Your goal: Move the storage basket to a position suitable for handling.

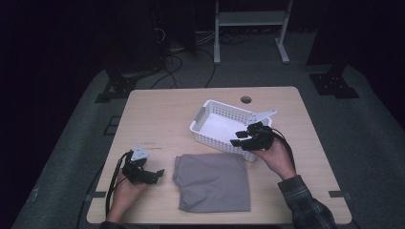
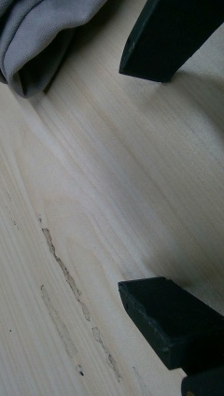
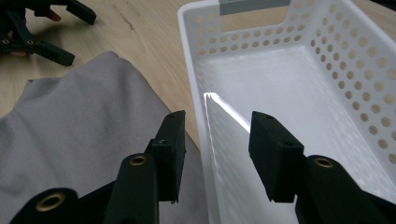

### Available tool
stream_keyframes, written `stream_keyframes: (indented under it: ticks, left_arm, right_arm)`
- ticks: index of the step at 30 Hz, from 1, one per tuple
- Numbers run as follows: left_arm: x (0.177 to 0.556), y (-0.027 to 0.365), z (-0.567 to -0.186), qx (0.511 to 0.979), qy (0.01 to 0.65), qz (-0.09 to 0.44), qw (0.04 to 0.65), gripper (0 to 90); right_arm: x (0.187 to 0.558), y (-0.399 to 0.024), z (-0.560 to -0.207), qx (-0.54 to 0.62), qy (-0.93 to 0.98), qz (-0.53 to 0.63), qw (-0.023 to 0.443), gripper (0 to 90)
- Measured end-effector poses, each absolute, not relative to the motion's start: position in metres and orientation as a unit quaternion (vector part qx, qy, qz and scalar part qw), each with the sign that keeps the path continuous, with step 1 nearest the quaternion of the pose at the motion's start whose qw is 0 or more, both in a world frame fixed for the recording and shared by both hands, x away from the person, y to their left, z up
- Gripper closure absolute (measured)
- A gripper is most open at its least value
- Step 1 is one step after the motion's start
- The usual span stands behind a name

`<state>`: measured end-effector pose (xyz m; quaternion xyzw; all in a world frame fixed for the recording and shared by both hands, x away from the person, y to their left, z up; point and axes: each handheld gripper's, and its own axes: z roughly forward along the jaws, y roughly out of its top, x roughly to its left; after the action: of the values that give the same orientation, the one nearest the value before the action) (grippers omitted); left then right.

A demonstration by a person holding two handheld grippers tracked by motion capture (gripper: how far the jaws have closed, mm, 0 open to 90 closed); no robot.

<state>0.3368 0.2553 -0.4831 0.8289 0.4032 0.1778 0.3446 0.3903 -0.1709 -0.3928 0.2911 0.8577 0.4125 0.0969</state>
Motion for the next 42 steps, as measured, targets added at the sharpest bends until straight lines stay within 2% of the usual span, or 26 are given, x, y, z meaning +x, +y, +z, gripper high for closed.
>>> stream_keyframes:
  ticks: [12,23,29,42]
  left_arm:
    - [0.337,0.255,-0.483,0.829,0.403,0.178,0.344,0.0]
    - [0.337,0.255,-0.483,0.829,0.403,0.178,0.344,0.0]
    - [0.337,0.255,-0.483,0.829,0.403,0.178,0.344,0.0]
    - [0.337,0.255,-0.483,0.829,0.403,0.178,0.344,0.0]
  right_arm:
    - [0.401,-0.143,-0.405,0.268,0.879,0.385,0.082,64.3]
    - [0.405,-0.134,-0.415,0.271,0.892,0.351,0.085,80.9]
    - [0.404,-0.134,-0.413,0.271,0.892,0.347,0.099,84.2]
    - [0.401,-0.153,-0.399,0.293,0.882,0.350,0.115,84.8]
